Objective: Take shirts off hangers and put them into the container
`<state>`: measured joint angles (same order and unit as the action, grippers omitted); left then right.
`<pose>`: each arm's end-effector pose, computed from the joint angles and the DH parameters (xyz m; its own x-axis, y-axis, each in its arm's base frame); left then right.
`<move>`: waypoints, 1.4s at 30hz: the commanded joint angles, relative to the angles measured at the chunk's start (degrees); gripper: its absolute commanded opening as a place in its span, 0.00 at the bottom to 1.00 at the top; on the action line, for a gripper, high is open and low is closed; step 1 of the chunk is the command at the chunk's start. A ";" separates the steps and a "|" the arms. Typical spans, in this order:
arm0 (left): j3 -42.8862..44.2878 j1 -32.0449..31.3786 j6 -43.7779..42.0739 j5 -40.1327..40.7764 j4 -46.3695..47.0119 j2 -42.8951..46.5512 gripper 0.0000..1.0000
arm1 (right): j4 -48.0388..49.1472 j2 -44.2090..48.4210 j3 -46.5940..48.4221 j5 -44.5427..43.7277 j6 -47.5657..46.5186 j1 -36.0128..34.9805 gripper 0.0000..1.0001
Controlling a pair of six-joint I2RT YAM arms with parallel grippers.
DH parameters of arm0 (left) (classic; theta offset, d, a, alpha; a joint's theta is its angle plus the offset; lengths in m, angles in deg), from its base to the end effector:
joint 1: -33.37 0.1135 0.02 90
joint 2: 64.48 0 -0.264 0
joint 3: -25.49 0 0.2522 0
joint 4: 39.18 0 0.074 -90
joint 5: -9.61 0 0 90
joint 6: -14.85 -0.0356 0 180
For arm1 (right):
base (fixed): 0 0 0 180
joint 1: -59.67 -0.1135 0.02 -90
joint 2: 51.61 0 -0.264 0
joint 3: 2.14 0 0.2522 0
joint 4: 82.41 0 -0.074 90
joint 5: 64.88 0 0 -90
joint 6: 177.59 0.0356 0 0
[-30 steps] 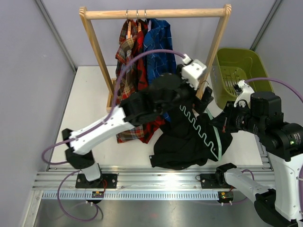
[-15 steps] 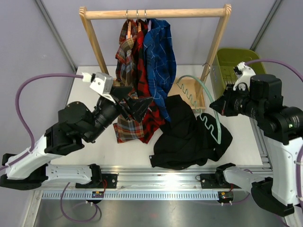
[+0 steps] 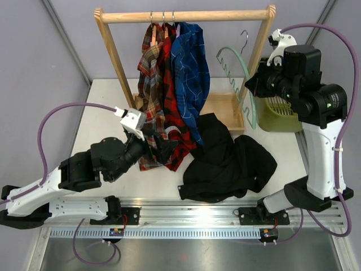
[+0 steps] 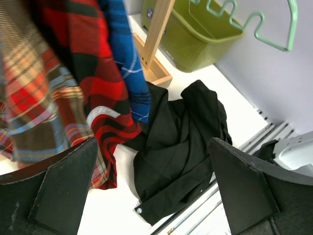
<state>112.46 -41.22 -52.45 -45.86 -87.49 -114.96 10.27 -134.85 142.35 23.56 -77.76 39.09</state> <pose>0.0609 -0.1449 0.4460 -0.2998 -0.1087 -0.9478 0.5757 0.7716 -0.2706 0.1957 0.0724 0.5486 -0.4615 0.0090 -0.8871 -0.2534 0.9569 0.1416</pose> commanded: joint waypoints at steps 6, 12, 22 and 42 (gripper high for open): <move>-2.54 -0.30 4.02 4.24 -0.61 4.95 0.99 | 3.07 -8.07 14.71 -8.98 -3.93 -4.38 0.00; -3.16 -0.30 3.76 4.85 -0.61 5.04 0.99 | 7.89 -9.39 15.25 -16.71 -4.02 -4.65 0.00; -5.01 -0.30 4.55 5.03 -0.17 5.83 0.99 | 15.98 -5.80 11.74 -17.42 -4.73 -4.65 0.00; -5.89 -0.30 4.64 4.59 0.44 5.39 0.99 | 17.57 -3.86 12.44 -16.28 -4.64 -5.88 0.00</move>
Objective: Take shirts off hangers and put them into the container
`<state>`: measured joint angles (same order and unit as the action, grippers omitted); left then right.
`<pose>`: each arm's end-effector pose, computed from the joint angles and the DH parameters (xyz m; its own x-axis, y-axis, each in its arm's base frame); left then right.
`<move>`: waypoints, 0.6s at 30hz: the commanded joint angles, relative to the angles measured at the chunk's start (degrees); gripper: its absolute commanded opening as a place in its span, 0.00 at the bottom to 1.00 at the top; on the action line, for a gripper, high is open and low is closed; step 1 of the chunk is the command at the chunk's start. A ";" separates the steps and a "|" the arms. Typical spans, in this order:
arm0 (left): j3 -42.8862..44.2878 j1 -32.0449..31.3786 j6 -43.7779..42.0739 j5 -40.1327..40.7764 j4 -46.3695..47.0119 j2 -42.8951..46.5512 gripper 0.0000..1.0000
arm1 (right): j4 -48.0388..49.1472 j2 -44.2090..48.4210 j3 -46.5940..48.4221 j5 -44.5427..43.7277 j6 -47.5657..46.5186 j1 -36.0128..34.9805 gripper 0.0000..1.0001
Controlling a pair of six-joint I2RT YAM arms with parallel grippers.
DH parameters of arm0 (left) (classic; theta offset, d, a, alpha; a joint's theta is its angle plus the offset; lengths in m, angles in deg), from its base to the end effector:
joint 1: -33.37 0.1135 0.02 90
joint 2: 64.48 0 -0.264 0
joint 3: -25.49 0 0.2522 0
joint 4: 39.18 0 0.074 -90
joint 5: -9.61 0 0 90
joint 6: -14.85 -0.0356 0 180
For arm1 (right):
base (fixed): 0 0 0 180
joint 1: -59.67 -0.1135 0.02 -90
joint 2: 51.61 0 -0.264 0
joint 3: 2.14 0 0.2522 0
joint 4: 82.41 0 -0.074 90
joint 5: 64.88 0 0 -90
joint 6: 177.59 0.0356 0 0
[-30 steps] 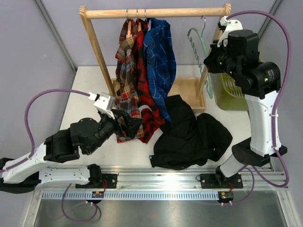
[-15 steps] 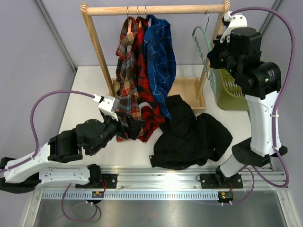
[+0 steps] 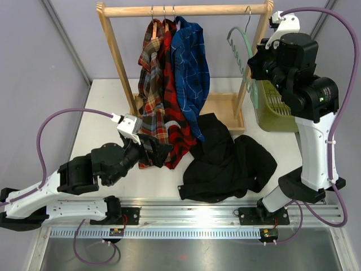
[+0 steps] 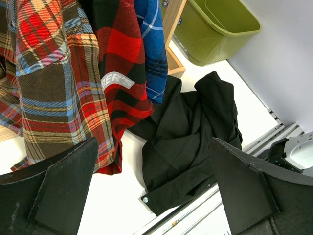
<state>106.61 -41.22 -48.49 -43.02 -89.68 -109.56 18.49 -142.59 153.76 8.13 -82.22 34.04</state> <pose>0.0571 -0.1259 0.4233 -0.3330 -0.1339 -0.9334 0.5154 0.8031 -0.2990 0.2174 0.0928 0.5794 -0.2347 -0.0133 -0.9720 -0.1369 0.9904 0.0195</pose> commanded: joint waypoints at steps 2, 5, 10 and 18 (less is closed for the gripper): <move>0.06 -0.30 0.77 1.48 2.63 -0.36 0.99 | 8.40 3.79 1.55 -0.94 -0.27 -0.91 0.00; 0.06 -0.30 1.03 1.57 2.36 -0.36 0.99 | 8.82 4.23 2.26 -0.41 0.08 -0.83 0.00; 0.76 -0.38 0.94 1.31 1.84 -0.62 0.99 | 9.53 1.08 4.27 -4.44 -2.63 -0.83 0.00; -0.20 -0.30 2.17 1.75 0.87 1.74 0.99 | 13.39 -7.72 6.04 -7.44 -4.40 -0.91 0.00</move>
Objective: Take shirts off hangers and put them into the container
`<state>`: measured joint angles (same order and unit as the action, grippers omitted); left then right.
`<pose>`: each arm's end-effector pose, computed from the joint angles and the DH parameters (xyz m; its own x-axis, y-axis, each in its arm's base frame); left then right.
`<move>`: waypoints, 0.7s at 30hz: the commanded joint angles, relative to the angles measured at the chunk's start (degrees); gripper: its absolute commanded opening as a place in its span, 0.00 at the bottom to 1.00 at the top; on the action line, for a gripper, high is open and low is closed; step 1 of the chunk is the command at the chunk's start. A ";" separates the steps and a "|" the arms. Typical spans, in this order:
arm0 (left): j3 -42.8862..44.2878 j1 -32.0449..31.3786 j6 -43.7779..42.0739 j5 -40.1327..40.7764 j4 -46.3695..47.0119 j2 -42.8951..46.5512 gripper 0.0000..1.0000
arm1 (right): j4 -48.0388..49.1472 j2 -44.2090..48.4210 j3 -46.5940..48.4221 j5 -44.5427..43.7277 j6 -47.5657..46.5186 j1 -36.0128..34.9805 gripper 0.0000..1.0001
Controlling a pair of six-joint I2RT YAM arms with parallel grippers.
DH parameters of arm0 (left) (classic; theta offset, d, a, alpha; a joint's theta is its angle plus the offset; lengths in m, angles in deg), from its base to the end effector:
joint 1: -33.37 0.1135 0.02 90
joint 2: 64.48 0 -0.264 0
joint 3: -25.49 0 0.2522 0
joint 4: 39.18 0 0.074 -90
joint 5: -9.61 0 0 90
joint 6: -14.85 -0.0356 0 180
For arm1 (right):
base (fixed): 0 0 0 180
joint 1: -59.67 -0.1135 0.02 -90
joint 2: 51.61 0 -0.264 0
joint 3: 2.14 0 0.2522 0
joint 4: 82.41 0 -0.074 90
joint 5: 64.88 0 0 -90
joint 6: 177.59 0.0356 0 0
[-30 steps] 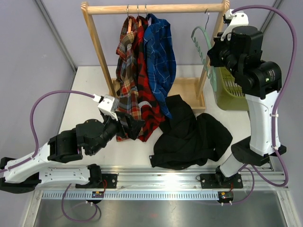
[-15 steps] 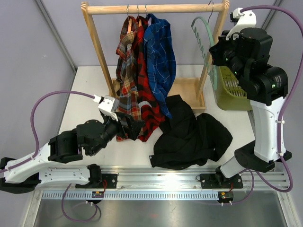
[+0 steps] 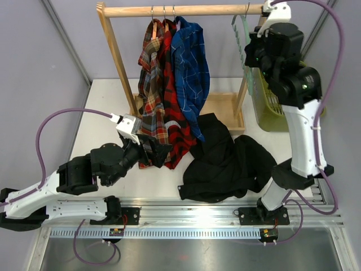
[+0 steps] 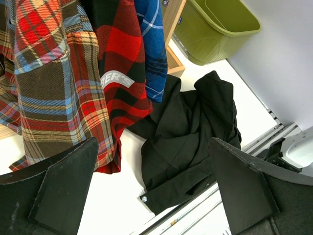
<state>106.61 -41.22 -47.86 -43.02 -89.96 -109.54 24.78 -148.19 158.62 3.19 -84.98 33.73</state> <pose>0.0571 -0.1257 0.4228 -0.3398 -0.1386 -0.9302 0.5113 0.8029 -0.3064 0.2449 0.1044 0.5867 -0.1382 -0.0202 -0.9902 -0.0675 0.9977 -0.0110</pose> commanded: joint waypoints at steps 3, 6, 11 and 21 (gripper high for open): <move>-0.38 -0.30 1.72 1.92 0.54 2.43 0.99 | 9.04 -4.23 1.71 -3.37 -1.91 -0.52 0.00; -0.47 -0.30 1.98 2.27 0.19 3.48 0.99 | 8.07 -5.73 1.63 -4.08 -1.03 -0.61 0.00; -1.52 -0.30 2.15 2.36 0.28 4.72 0.99 | 10.78 1.09 -11.88 -4.43 2.39 -0.52 0.00; -1.00 -0.30 1.72 1.92 0.63 3.93 0.99 | 6.85 10.61 -14.11 -2.42 4.07 -0.70 0.81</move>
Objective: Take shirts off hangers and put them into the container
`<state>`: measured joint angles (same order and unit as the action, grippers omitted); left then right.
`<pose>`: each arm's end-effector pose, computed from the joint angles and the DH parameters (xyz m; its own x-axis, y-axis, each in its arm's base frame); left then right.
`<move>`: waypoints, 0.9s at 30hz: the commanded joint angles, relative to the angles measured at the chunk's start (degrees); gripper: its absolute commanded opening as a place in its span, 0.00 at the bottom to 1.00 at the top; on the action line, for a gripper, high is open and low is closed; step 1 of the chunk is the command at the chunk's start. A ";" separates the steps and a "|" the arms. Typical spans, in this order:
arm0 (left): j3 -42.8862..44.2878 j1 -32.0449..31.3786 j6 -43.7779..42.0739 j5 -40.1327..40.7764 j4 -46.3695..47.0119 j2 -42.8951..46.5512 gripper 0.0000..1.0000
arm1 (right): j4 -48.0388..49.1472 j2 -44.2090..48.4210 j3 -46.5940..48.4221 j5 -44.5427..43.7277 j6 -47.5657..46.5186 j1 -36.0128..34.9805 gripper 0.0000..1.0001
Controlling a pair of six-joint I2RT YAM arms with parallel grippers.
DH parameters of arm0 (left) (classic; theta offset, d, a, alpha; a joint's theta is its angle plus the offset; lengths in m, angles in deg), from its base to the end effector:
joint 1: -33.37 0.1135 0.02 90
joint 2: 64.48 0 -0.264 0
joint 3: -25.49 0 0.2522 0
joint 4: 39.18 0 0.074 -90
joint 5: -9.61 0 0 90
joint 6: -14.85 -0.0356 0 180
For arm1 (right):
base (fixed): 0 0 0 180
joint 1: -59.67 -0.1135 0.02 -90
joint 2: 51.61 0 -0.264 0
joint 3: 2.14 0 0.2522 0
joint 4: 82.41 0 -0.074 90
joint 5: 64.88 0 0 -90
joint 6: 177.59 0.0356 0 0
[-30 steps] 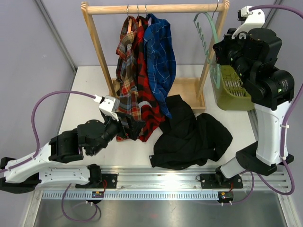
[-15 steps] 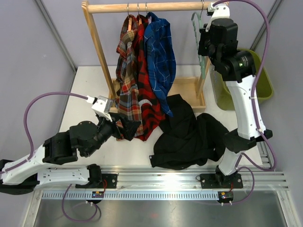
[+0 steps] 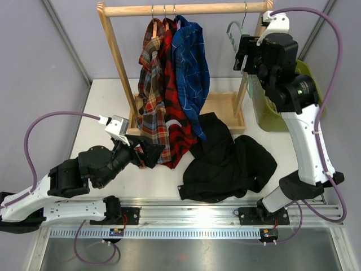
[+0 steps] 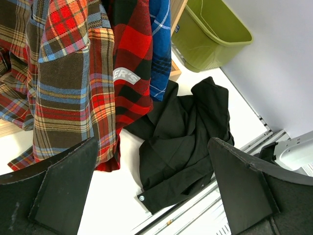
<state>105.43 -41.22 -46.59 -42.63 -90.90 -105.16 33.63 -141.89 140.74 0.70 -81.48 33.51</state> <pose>0.0515 -0.1049 0.4231 -0.3388 -0.1933 -0.9208 0.5025 0.7902 -0.3508 0.2567 0.1097 0.5569 -0.1798 0.0197 -0.9835 -0.0186 0.9996 0.0234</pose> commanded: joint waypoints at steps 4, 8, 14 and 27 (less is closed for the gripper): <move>-0.25 -0.30 0.45 1.27 2.18 -0.97 0.99 | -4.21 14.74 -3.30 2.62 2.24 -0.48 0.95; -0.25 -0.30 -0.43 0.65 3.50 -1.15 0.99 | -7.80 24.26 -17.90 3.51 6.71 -0.48 0.99; 0.01 -0.30 -1.40 0.47 3.94 -1.85 0.99 | -10.10 36.38 -47.26 7.27 14.97 -0.57 0.99; -1.31 -0.30 -0.08 -0.76 3.85 -1.42 0.99 | -3.17 36.41 -71.45 11.67 24.21 -0.57 1.00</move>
<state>104.99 -41.24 -47.44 -43.39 -89.33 -107.66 25.22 -104.45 71.12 10.05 -60.76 33.41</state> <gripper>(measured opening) 0.987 0.993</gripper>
